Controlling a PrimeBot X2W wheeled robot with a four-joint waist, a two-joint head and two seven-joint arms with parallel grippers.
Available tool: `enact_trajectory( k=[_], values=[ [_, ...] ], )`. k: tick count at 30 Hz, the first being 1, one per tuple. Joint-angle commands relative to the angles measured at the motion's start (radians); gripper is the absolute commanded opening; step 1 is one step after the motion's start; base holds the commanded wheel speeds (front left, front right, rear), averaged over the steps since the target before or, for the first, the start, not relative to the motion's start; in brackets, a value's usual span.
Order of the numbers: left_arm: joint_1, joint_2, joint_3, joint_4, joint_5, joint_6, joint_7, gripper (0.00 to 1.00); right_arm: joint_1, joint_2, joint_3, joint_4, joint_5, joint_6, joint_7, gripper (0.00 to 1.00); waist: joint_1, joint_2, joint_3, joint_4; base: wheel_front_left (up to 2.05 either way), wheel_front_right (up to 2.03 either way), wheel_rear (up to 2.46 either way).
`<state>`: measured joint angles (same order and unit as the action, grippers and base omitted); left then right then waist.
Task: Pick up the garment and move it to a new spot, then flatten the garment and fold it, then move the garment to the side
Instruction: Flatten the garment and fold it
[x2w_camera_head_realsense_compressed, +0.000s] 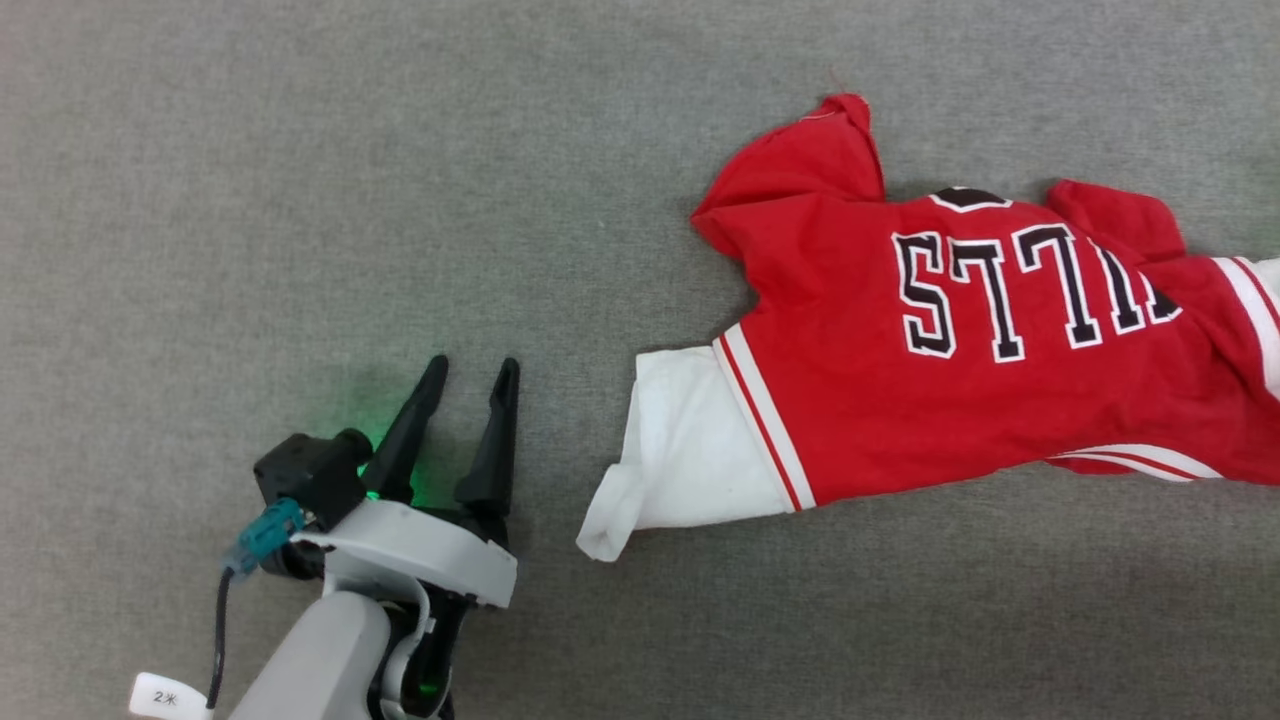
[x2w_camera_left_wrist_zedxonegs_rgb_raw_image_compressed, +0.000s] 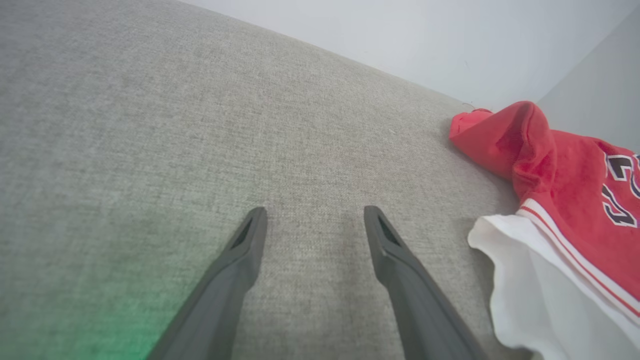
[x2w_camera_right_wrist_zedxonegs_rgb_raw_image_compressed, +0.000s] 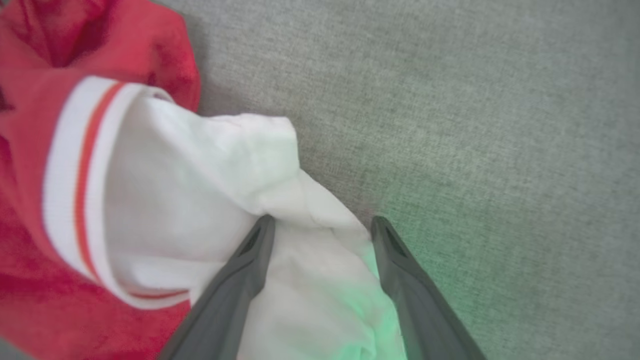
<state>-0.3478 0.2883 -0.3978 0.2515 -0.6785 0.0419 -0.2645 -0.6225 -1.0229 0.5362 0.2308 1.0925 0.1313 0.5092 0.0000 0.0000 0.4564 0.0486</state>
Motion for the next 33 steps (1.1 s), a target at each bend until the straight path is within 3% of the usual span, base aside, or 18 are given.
enact_trajectory(
  k=[1, 2, 3, 8, 13, 24, 25, 26, 31, 33],
  values=[
    [0.003, -0.003, -0.002, 0.019, -0.003, -0.004, 0.005, 1.00, -0.016, -0.001, 0.014, -0.007, 0.009, -0.001, 0.009, 0.37, 0.0000, 0.0000, 0.006, 0.007, 0.00, 0.00, 0.00],
    [0.004, -0.004, 0.000, 0.022, -0.003, -0.005, 0.005, 1.00, -0.022, -0.003, 0.016, -0.005, 0.013, -0.001, 0.007, 0.07, 0.0000, 0.0000, 0.007, 0.008, 0.00, 0.00, 0.00],
    [0.004, -0.005, 0.001, 0.024, -0.003, -0.004, 0.005, 1.00, -0.025, -0.005, 0.018, -0.002, 0.018, -0.001, 0.004, 0.00, 0.0000, 0.0000, 0.008, 0.009, 0.00, 0.00, 0.00],
    [0.005, -0.013, 0.007, 0.031, 0.001, -0.009, 0.004, 1.00, -0.043, -0.014, 0.033, 0.006, 0.036, -0.001, -0.018, 0.00, 0.0000, 0.0000, 0.004, 0.007, 0.00, 0.00, 0.00],
    [-0.002, -0.015, 0.011, 0.028, 0.009, -0.014, 0.003, 1.00, -0.066, -0.011, -0.009, 0.088, 0.006, -0.001, -0.117, 0.00, 0.0000, 0.0000, 0.002, 0.001, 0.00, 0.00, 0.00],
    [-0.015, 0.006, 0.005, 0.019, 0.028, -0.015, 0.006, 1.00, -0.123, 0.115, -0.043, 0.316, -0.135, -0.001, -0.288, 0.00, 0.0000, 0.0000, -0.015, -0.008, 0.00, 0.00, 0.00],
    [-0.020, 0.013, 0.003, 0.014, 0.034, -0.019, 0.007, 1.00, -0.129, 0.128, -0.056, 0.334, -0.137, -0.001, -0.310, 0.44, 0.0000, 0.0000, -0.022, -0.008, 0.00, 0.00, 0.00],
    [-0.026, 0.021, 0.001, 0.009, 0.039, -0.021, 0.010, 1.00, -0.129, 0.142, -0.065, 0.347, -0.145, -0.001, -0.338, 1.00, 0.0000, 0.0000, -0.031, -0.009, 0.00, 0.00, 0.00],
    [-0.081, 0.102, -0.024, -0.063, 0.091, -0.037, 0.078, 1.00, -0.096, 0.180, -0.103, 0.353, -0.155, -0.001, -0.473, 1.00, 0.0000, 0.0000, -0.079, -0.019, 0.00, 0.00, 0.00],
    [-0.116, 0.147, -0.053, -0.114, 0.120, -0.062, 0.140, 1.00, -0.076, 0.185, -0.120, 0.331, -0.151, -0.001, -0.523, 1.00, 0.0000, 0.0000, -0.099, -0.026, 0.00, 0.00, 0.00]
  ],
)
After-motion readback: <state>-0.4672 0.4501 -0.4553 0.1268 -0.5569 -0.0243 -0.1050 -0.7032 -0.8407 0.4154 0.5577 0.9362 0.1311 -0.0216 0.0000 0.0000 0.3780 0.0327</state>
